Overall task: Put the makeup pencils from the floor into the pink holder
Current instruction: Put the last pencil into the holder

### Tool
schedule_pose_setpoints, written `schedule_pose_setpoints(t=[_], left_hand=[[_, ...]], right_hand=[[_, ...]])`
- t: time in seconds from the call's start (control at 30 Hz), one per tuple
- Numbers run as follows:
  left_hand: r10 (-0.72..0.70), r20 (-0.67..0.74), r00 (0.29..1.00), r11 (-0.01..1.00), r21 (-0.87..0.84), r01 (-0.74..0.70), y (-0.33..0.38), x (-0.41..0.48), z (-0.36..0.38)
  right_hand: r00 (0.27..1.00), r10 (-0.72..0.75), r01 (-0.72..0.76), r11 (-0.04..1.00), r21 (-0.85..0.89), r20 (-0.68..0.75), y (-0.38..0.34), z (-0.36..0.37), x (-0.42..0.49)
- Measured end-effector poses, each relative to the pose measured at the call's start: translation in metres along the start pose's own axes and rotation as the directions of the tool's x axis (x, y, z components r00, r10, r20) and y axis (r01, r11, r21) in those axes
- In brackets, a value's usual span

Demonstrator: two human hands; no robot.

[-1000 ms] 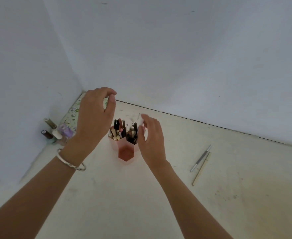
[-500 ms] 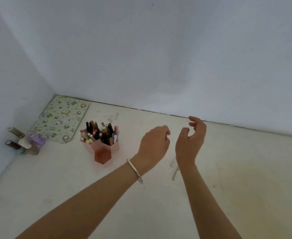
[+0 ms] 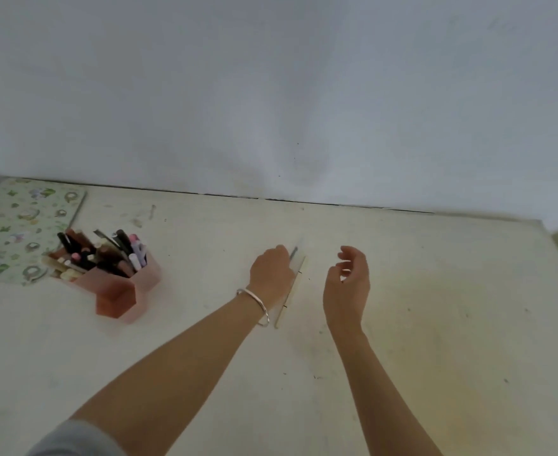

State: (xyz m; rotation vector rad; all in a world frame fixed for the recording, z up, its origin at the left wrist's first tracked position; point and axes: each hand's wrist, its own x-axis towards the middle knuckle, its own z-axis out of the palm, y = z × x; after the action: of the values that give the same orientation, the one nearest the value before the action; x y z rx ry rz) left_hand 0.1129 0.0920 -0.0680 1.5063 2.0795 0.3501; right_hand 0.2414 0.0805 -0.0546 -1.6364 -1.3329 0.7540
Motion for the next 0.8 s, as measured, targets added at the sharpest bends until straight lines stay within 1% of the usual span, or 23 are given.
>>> schedule_pose_setpoints(t=[0.07,0.13,0.17,0.27,0.37,0.43,0.5,0.57,0.6,0.63,0.7,0.8], left_hand=[[-0.017,-0.089,0.996,0.976,-0.218,-0.002,0.001,0.002,-0.026],[-0.029,-0.209,0.978,0.907,-0.417,-0.062,0.003,0.0,-0.065],[-0.03,-0.263,0.964,0.87,-0.482,-0.105,0.003,-0.004,-0.086],[-0.037,-0.362,0.931,0.768,-0.607,-0.205,-0.003,-0.021,-0.139],[-0.068,-0.383,0.921,0.694,-0.681,-0.232,-0.018,-0.041,-0.174],[-0.098,-0.401,0.911,0.675,-0.7,-0.235,-0.032,-0.053,-0.191],[-0.112,-0.468,0.877,0.717,-0.649,-0.254,-0.056,-0.064,-0.207],[-0.127,-0.542,0.83,0.774,-0.578,-0.259,-0.084,-0.073,-0.22],[-0.129,-0.572,0.81,0.79,-0.553,-0.264,-0.098,-0.077,-0.225],[-0.131,-0.599,0.79,0.806,-0.529,-0.267,-0.113,-0.081,-0.229],[-0.131,-0.631,0.764,0.833,-0.489,-0.26,-0.135,-0.086,-0.232],[-0.168,-0.655,0.737,0.845,-0.48,-0.235,-0.159,-0.086,-0.228]], right_hand=[[0.993,0.071,-0.066,0.996,-0.057,0.092,0.005,0.004,0.001],[0.975,0.142,-0.117,0.982,-0.148,0.17,0.006,0.013,0.002],[0.966,0.16,-0.119,0.973,-0.199,0.203,0.007,0.019,0.002],[0.946,0.167,-0.051,0.923,-0.381,0.277,0.009,0.037,-0.002],[0.927,0.148,0.084,0.814,-0.575,0.344,0.01,0.051,-0.011],[0.913,0.128,0.135,0.801,-0.583,0.387,0.003,0.061,-0.015],[0.908,0.082,0.13,0.876,-0.464,0.41,-0.015,0.073,-0.018],[0.921,-0.03,0.145,0.951,-0.272,0.387,-0.039,0.083,-0.02],[0.928,-0.098,0.169,0.971,-0.17,0.36,-0.052,0.086,-0.023],[0.932,-0.164,0.197,0.978,-0.071,0.324,-0.067,0.091,-0.028],[0.929,-0.284,0.268,0.959,0.097,0.236,-0.093,0.096,-0.036],[0.908,-0.392,0.343,0.898,0.277,0.146,-0.128,0.101,-0.048]])
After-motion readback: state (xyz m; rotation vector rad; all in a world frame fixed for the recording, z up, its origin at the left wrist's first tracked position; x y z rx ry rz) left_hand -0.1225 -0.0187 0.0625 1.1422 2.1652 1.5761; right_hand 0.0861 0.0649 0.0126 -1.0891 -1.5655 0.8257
